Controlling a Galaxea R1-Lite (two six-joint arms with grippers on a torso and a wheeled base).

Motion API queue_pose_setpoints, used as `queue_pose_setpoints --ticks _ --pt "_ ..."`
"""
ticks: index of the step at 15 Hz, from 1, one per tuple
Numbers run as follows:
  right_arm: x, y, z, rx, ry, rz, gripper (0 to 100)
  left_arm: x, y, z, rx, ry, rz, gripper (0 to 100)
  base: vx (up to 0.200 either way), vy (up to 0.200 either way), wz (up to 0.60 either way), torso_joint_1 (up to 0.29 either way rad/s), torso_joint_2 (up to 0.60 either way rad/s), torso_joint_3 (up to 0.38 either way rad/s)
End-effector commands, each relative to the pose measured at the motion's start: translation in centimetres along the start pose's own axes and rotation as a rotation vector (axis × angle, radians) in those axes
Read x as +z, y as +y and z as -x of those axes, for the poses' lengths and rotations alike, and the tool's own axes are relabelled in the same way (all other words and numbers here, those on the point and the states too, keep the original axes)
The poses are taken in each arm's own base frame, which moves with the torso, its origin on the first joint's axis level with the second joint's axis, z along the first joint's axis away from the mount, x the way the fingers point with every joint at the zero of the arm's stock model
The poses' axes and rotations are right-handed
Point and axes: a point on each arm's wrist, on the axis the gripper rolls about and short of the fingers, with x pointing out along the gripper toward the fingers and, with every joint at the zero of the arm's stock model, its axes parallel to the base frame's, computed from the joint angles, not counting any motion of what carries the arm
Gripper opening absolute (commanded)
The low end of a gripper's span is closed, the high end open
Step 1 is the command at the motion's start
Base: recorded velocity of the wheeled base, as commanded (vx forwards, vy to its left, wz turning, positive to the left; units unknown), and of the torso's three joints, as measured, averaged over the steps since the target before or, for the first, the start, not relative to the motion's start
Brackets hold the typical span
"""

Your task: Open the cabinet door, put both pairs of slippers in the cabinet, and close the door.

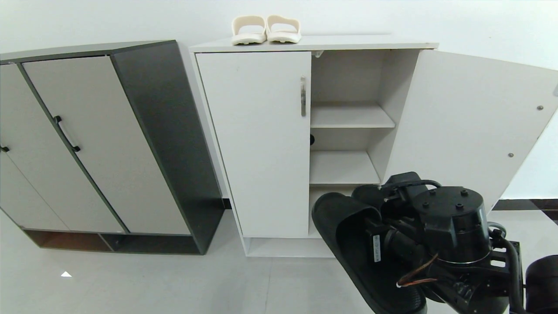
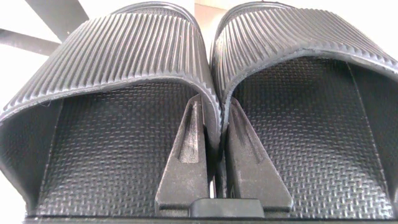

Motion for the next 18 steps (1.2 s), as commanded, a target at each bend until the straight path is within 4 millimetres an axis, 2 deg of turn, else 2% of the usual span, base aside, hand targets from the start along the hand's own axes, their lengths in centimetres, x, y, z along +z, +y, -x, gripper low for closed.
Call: queue_pose_setpoints --ticks 1,5,6,9,12,14,18 --pt "-0.2 0.1 -0.1 0.001 0.006 0.008 0 -0.2 -0.1 0.5 0.118 -0.063 0.012 0 0.0 0.0 0.0 0.0 0.0 0.0" --pt "-0.6 0.7 -0.1 0.017 0.015 0.02 0 -0.2 -0.2 0.6 0.051 -0.076 0.004 0 0.0 0.0 0.0 0.0 0.0 0.0" --pt "0.1 1.0 -0.4 0.018 -0.002 0.009 0 -0.2 -0.2 0.6 0.041 -0.075 0.008 0 0.0 0.0 0.0 0.0 0.0 0.0" --pt "1.7 2.1 -3.5 -0.081 -0.05 -0.036 0 -0.2 -0.2 0.6 0.04 -0.076 0.013 0 0.0 0.0 0.0 0.0 0.0 0.0" --pt "0.7 2.8 -8.0 -0.243 -0.06 -0.086 0 -0.2 -0.2 0.6 0.04 -0.075 0.013 0 0.0 -0.133 0.0 0.003 0.0 -0.002" --pt "0.1 3.0 -9.2 -0.251 -0.07 -0.098 0 -0.2 -0.2 0.6 0.04 -0.075 0.013 0 0.0 -0.2 0.0 0.005 -0.01 0.002" --pt "-1.4 3.4 -10.4 -0.257 -0.055 -0.088 0 -0.2 -0.2 0.6 0.04 -0.075 0.013 0 0.0 -0.2 0.0 0.005 0.0 0.005"
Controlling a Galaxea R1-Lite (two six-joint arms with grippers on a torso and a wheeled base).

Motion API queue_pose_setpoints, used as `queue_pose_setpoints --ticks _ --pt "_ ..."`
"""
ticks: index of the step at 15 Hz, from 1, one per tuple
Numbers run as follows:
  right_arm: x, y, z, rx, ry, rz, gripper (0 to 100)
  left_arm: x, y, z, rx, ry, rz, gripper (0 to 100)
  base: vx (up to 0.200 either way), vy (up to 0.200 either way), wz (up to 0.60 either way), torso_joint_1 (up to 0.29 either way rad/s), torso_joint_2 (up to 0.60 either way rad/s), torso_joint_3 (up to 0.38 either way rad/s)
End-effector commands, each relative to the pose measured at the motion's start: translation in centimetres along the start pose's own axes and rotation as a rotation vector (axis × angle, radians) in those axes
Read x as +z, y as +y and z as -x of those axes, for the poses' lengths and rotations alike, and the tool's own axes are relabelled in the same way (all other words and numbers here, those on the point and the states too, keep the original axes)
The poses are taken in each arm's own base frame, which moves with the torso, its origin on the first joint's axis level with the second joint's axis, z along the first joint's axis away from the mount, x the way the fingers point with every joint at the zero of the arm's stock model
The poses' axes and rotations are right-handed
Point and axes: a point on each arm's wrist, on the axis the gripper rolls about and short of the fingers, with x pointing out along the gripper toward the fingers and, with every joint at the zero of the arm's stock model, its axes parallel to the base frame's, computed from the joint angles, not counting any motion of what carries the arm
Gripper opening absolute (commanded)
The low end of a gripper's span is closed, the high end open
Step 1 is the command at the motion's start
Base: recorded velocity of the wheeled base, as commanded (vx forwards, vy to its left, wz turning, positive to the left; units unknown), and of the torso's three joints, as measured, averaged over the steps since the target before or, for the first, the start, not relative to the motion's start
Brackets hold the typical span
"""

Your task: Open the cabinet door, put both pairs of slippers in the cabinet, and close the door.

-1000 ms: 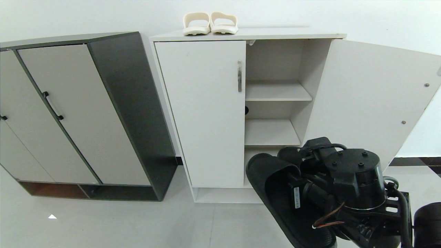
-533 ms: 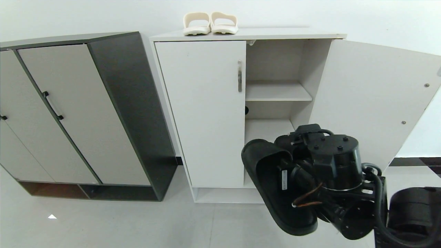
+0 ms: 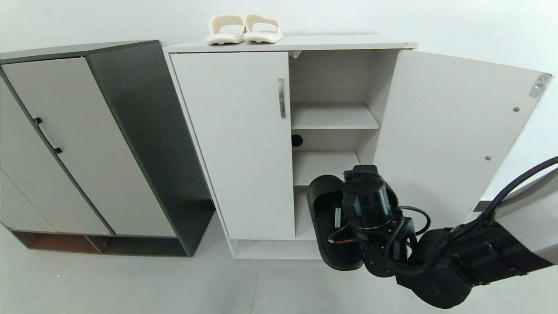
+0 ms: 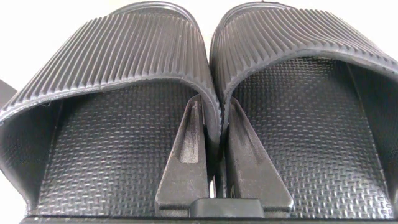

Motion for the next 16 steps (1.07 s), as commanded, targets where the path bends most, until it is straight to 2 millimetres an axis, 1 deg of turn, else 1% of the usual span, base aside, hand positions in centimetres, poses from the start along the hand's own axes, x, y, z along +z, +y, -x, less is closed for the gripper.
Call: queue_pose_setpoints --ticks 1,3,6,8,11,13,16 --pt "-1.5 0.4 -0.8 -0.006 0.025 0.026 0 0.0 0.0 0.0 0.0 0.001 0.001 0 0.0 0.0 0.0 0.0 0.0 0.0" --pt "-2.4 1.0 -1.2 0.005 0.015 0.023 0 0.0 0.0 0.0 0.002 0.0 0.003 0 0.0 0.0 0.0 0.0 0.0 0.0" --pt "-4.0 2.2 -2.9 0.007 0.027 0.038 0 0.0 0.0 0.0 0.002 0.0 0.001 0 0.0 0.0 0.0 0.0 0.0 0.0" --pt "-4.6 2.5 -3.4 0.011 0.016 0.029 0 0.0 0.0 0.0 0.002 0.002 0.003 0 0.0 0.0 0.0 0.0 0.0 0.0" --pt "-4.7 2.7 -3.5 0.015 0.003 0.016 0 0.0 0.0 0.0 0.0 0.001 0.0 0 0.0 0.0 0.0 0.0 0.0 0.0" --pt "-5.2 2.8 -3.7 0.014 0.011 0.024 0 0.0 0.0 0.0 0.0 0.001 0.001 0 0.0 0.0 0.0 0.004 0.0 -0.031" --pt "-5.0 3.5 -4.5 0.02 -0.005 0.0 0 0.0 0.0 0.0 -0.004 0.001 0.0 0 0.0 0.0 0.0 0.004 0.0 -0.168"
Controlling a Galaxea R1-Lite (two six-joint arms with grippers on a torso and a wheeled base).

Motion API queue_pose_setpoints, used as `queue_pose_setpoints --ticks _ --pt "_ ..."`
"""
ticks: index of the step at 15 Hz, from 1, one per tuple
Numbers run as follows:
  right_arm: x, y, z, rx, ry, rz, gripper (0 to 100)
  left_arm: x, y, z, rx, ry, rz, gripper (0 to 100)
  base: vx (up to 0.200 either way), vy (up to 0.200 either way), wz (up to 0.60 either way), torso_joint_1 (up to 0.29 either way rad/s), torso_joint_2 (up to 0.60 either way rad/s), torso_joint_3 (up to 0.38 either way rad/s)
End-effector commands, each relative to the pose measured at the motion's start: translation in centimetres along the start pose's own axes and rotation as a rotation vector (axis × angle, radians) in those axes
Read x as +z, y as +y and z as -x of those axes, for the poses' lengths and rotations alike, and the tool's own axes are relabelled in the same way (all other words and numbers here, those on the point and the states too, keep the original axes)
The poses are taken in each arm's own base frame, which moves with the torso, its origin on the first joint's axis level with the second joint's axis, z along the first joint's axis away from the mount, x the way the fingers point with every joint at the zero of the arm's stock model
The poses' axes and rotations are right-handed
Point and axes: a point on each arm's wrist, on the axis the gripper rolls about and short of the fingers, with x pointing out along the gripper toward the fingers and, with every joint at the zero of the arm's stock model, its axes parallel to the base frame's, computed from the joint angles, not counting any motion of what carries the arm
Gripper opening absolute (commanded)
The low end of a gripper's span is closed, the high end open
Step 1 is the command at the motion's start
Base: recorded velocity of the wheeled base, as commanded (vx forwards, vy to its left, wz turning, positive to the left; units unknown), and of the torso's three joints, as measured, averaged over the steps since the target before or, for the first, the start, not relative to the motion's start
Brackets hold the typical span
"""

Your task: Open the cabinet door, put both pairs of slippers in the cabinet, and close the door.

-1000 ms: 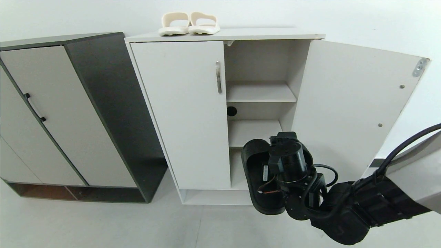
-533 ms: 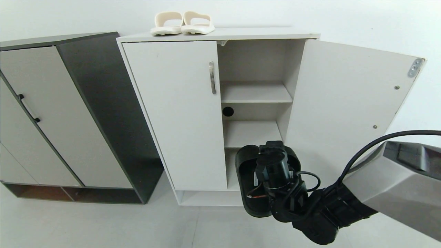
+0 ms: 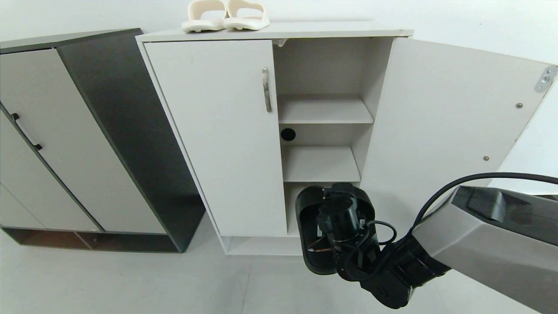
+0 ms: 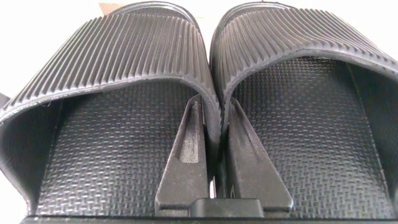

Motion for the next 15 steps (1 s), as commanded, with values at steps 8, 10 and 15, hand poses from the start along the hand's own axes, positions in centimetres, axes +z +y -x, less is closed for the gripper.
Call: queue_pose_setpoints --ticks 8,10,15 --pt "-0.13 0.62 -0.83 0.008 -0.059 -0.028 0 0.01 -0.02 -0.01 -0.009 0.001 -0.004 0 0.0 0.0 0.0 0.005 0.0 -0.195" --pt "0.09 0.57 -0.72 0.018 -0.109 -0.036 0 0.01 -0.02 -0.01 -0.011 0.001 -0.004 0 0.0 0.0 0.0 0.002 0.0 -0.195" --pt "0.21 0.04 -0.74 0.007 -0.202 -0.012 0 0.01 -0.02 0.0 -0.009 -0.001 -0.004 0 0.0 0.0 0.0 0.003 0.0 -0.119"
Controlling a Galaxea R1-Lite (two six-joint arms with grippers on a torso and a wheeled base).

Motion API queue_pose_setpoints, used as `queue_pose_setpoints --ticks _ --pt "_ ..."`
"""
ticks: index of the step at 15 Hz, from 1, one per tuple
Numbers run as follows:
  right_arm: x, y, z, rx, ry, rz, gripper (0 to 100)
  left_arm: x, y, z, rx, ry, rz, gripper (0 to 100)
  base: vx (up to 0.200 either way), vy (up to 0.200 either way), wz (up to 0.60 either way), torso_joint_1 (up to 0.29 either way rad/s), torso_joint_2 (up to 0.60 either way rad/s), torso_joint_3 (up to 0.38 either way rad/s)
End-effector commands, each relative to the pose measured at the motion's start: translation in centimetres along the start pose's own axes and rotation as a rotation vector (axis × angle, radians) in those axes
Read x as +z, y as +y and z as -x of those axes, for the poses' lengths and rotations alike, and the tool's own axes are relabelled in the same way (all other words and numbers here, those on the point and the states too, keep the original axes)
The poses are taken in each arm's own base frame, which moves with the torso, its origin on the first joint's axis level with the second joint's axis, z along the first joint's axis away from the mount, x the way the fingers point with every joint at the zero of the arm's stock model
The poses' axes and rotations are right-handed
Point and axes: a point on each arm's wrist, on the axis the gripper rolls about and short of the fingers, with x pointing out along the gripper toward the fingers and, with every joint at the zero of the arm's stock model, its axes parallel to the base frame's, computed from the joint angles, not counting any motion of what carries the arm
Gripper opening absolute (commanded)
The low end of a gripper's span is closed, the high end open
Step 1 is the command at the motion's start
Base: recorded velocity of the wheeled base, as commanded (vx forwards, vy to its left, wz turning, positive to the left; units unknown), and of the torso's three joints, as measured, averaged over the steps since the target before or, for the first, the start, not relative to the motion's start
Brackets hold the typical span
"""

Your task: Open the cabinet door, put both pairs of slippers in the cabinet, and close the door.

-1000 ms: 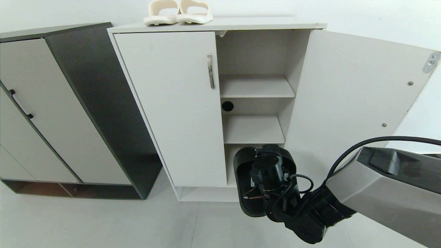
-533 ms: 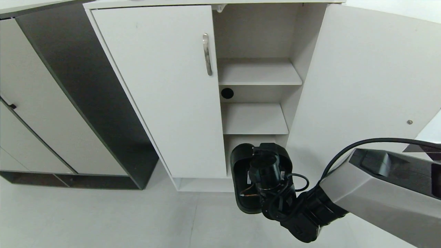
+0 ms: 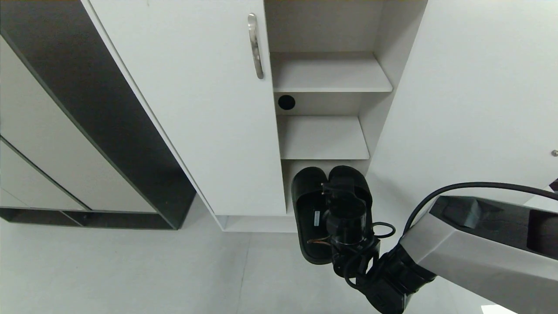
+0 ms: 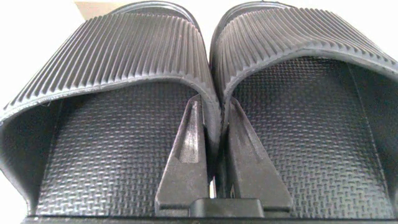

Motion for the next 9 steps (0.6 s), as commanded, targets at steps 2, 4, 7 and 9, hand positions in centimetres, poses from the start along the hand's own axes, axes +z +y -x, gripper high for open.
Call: queue_pose_setpoints --ticks 2,4,7,9 --pt "-0.7 -0.2 -0.3 -0.015 0.01 0.013 0 0.0 0.0 0.0 0.001 0.0 0.002 0 0.0 0.0 0.0 0.0 0.0 0.0" --pt "-0.7 -0.2 -0.3 -0.015 0.009 0.015 0 0.0 0.0 0.0 0.001 0.0 0.001 0 0.0 0.0 0.0 0.0 0.0 0.0" --pt "0.0 -0.1 -0.3 -0.011 -0.033 0.011 0 0.0 0.0 0.0 0.001 0.0 0.001 0 0.133 0.0 0.0 -0.002 0.0 0.0" --pt "0.4 -0.1 -0.2 -0.01 -0.066 0.017 0 0.0 0.0 0.0 0.001 0.002 0.001 0 0.2 0.0 0.0 -0.005 0.0 0.002"
